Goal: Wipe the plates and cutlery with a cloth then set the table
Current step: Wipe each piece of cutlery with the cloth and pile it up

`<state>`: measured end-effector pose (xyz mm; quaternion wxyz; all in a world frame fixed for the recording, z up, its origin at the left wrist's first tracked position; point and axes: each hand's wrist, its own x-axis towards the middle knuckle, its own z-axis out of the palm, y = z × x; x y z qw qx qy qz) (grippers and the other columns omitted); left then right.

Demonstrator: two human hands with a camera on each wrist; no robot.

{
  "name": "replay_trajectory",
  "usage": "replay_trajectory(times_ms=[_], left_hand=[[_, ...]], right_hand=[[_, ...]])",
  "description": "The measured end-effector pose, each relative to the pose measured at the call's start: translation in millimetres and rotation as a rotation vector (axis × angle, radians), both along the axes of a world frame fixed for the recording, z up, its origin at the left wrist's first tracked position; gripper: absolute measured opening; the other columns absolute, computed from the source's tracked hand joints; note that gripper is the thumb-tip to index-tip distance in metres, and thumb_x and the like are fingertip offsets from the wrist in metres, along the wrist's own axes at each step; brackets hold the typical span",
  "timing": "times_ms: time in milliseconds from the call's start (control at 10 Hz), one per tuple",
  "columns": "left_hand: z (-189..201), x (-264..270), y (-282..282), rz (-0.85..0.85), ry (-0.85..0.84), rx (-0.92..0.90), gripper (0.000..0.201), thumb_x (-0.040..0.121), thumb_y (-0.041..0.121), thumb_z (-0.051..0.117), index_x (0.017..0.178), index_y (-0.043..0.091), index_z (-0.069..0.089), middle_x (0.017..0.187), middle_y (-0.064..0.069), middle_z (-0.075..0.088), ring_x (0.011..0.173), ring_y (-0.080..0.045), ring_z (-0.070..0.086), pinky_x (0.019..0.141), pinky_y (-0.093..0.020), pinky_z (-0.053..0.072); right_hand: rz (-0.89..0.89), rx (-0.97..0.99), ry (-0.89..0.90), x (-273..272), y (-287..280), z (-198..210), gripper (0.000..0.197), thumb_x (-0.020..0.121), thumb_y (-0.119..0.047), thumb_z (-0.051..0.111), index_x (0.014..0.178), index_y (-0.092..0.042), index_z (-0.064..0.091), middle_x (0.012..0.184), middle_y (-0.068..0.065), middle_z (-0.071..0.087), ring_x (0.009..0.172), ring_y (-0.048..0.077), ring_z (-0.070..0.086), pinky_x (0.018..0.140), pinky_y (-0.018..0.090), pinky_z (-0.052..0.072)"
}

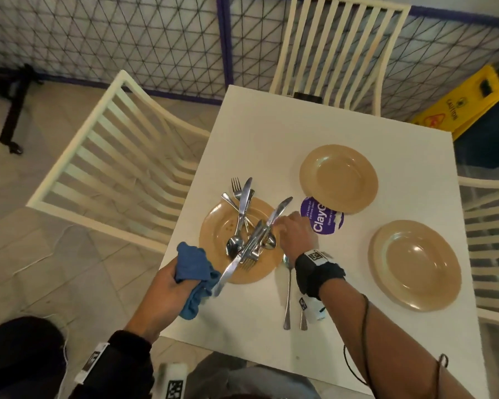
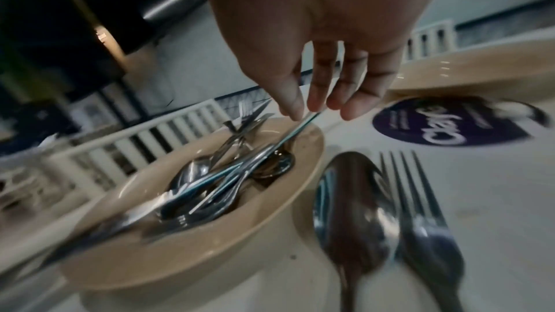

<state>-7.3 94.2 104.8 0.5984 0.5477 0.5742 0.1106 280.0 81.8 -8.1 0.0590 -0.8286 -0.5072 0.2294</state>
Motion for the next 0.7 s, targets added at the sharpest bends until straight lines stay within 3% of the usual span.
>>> replay_trajectory(times_ms=[100,200,300,400,500,600,700], left_hand=[[-2.4,-7.8,4.5,0.052,-0.002,-0.012,0.027,0.093,-0.002,0.063,0.114,0.015,0.063,0.108,-0.001,0.070,0.096,-0.010,0.065,0.087,-0.026,0.052],[-4.4,-12.7,6.6,0.117,-0.038,-0.075,0.017,0.098,0.002,0.057,0.100,0.017,0.065,0.095,-0.003,0.068,0.084,-0.010,0.063,0.070,-0.013,0.052],[-5.1,-16.2,7.1,0.151,-0.051,-0.132,0.029,0.101,0.005,0.052,0.083,0.019,0.069,0.080,-0.017,0.064,0.077,-0.027,0.059,0.062,-0.022,0.048],[-7.0,-16.8,7.7,0.140,-0.038,-0.110,0.036,0.099,0.005,0.055,0.076,0.026,0.073,0.076,-0.019,0.069,0.072,-0.030,0.068,0.066,-0.028,0.050],[-0.6,-13.3,7.7,0.132,-0.046,-0.121,0.037,0.099,0.002,0.054,0.078,0.027,0.072,0.077,0.000,0.069,0.071,-0.012,0.062,0.069,-0.022,0.050],[0.8,-13.2,6.1,0.067,-0.021,-0.001,0.026,0.094,-0.001,0.062,0.113,0.017,0.064,0.108,-0.003,0.070,0.096,-0.011,0.064,0.085,-0.024,0.051],[0.1,-9.8,2.5,0.048,-0.035,0.028,0.029,0.093,-0.001,0.062,0.119,0.013,0.061,0.113,-0.004,0.069,0.102,-0.014,0.064,0.087,-0.025,0.050]], right_hand=[[0.240,-0.105,-0.132,-6.8,18.8,1.9,0.035,0.091,-0.020,0.067,0.125,-0.025,0.060,0.133,0.004,0.048,0.117,0.028,0.048,0.087,0.040,0.053],[0.340,-0.147,-0.226,-2.9,26.8,2.9,0.035,0.091,-0.022,0.068,0.124,-0.024,0.059,0.133,0.007,0.049,0.118,0.028,0.049,0.087,0.040,0.055],[0.452,-0.188,-0.352,0.6,32.5,2.0,0.033,0.089,-0.017,0.067,0.121,-0.018,0.059,0.129,0.010,0.051,0.119,0.032,0.050,0.086,0.043,0.056],[0.568,-0.238,-0.434,1.9,36.3,4.2,0.040,0.089,-0.015,0.066,0.127,-0.015,0.056,0.131,0.010,0.051,0.126,0.034,0.047,0.090,0.045,0.053],[0.676,-0.278,-0.496,2.4,38.3,5.9,0.046,0.092,-0.016,0.063,0.136,-0.014,0.049,0.136,0.010,0.050,0.129,0.034,0.044,0.097,0.047,0.048],[0.753,-0.321,-0.530,4.6,34.7,6.7,0.055,0.092,-0.014,0.063,0.143,-0.014,0.043,0.144,0.011,0.046,0.134,0.033,0.040,0.101,0.049,0.044],[0.746,-0.382,-0.489,11.3,25.5,6.6,0.063,0.089,-0.015,0.067,0.146,-0.016,0.039,0.147,0.008,0.043,0.133,0.032,0.041,0.104,0.053,0.039]])
